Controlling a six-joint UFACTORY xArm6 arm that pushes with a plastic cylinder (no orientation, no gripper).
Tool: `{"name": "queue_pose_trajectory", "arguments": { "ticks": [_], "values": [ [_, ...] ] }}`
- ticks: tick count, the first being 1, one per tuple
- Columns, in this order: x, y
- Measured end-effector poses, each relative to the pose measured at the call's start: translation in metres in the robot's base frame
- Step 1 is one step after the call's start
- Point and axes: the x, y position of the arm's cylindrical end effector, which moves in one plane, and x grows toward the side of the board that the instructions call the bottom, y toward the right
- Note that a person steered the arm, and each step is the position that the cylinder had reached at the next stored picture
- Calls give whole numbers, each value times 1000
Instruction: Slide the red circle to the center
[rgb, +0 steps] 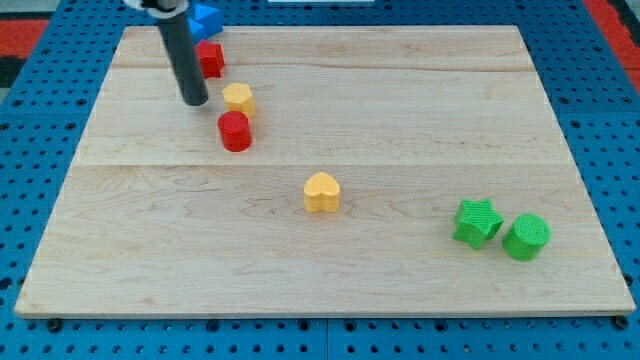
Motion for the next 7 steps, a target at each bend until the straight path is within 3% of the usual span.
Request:
{"name": "queue_pose_trajectory", "arguments": {
  "ticks": [1, 2, 4, 5, 6, 7],
  "values": [
    [23, 78],
    [30, 86],
    [91, -27],
    [129, -33],
    [140, -82],
    [178, -115]
  ]
}}
